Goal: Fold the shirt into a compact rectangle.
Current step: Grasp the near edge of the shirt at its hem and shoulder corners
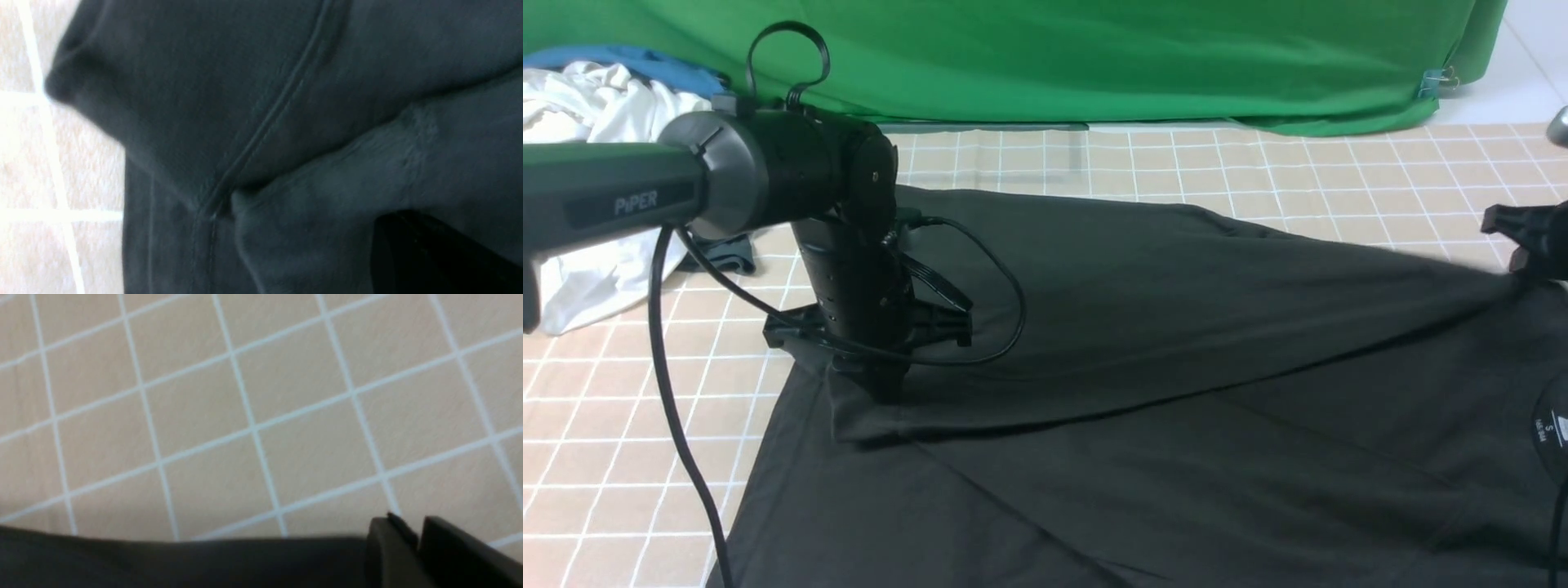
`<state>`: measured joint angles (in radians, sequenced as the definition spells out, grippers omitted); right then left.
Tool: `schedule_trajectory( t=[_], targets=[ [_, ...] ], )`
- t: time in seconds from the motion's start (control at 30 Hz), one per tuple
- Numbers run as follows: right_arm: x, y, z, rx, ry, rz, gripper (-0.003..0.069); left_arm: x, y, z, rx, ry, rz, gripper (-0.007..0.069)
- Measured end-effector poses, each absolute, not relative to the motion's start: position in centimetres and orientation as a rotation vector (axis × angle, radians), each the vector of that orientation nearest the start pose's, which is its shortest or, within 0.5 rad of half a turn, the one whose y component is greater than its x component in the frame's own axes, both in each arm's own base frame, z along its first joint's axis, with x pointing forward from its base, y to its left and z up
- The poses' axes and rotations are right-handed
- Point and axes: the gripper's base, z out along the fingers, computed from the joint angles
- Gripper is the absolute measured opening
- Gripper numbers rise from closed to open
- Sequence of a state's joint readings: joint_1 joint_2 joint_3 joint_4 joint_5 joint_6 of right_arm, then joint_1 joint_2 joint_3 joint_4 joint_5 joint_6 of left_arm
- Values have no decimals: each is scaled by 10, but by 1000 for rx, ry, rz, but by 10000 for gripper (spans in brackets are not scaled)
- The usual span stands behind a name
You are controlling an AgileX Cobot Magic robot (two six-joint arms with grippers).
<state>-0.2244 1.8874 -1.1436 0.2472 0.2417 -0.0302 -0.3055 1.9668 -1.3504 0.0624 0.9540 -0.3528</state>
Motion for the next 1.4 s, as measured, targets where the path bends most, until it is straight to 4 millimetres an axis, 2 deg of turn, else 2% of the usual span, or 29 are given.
schedule_trajectory(
  t=[0.03,0.13,0.17,0.23,0.27,0.3,0.33,0.4,0.43,0.5,0.53,0.57,0.6,0.63,0.67,0.7,0.8,0.83,0.9,0.93,1.07,1.27,1.4],
  targets=[
    [385,-82,173,506,2407,66,197,364,-110,170,-21,3040,31,11],
    [384,-82,175,491,2415,62,365,369,-111,179,-19,3009,22,11],
    [382,-81,179,457,2449,64,419,369,-111,185,-18,2998,20,11],
    [376,-77,191,379,2523,77,474,367,-110,202,-20,2960,15,11],
    [375,-77,193,372,2531,80,474,366,-109,207,-21,2951,13,11],
    [367,-73,208,318,2590,103,483,360,-107,228,-39,2907,-7,11],
    [362,-70,217,293,2617,115,477,355,-105,239,-50,2884,-19,11],
    [352,-66,231,258,2654,136,440,345,-102,254,-65,2852,-36,11],
    [340,-63,245,231,2669,148,391,329,-97,267,-89,2825,-53,11],
    [321,-57,262,198,2689,161,265,303,-89,273,-155,2831,-60,11],
    [311,-54,269,181,2685,161,204,288,-84,270,-191,2859,-49,11],
    [309,-54,270,180,2684,161,204,283,-83,269,-197,2869,-42,11],
    [292,-50,283,173,2653,158,101,262,-76,259,-249,2923,-14,12],
    [283,-47,286,172,2644,163,71,245,-71,250,-288,2966,13,13],
    [277,-45,289,173,2631,169,55,240,-69,247,-309,2976,19,13],
    [265,-40,295,164,2601,181,39,222,-63,235,-353,3013,47,14],
    [244,-26,301,107,2560,206,36,201,-56,218,-386,3062,89,19],
    [241,-23,303,96,2549,210,36,200,-56,216,-385,3067,94,20],
    [229,-7,303,12,2541,238,36,186,-49,199,-389,3107,173,78],
    [228,-5,303,4,2538,239,36,185,-48,198,-390,3109,181,83],
    [224,19,304,-136,2533,281,36,179,-42,187,-413,3078,249,217],
    [221,54,305,-320,2494,338,36,177,-41,173,-420,3093,260,449],
    [218,71,307,-408,2463,367,36,174,-41,158,-432,3149,288,524]
  ],
)
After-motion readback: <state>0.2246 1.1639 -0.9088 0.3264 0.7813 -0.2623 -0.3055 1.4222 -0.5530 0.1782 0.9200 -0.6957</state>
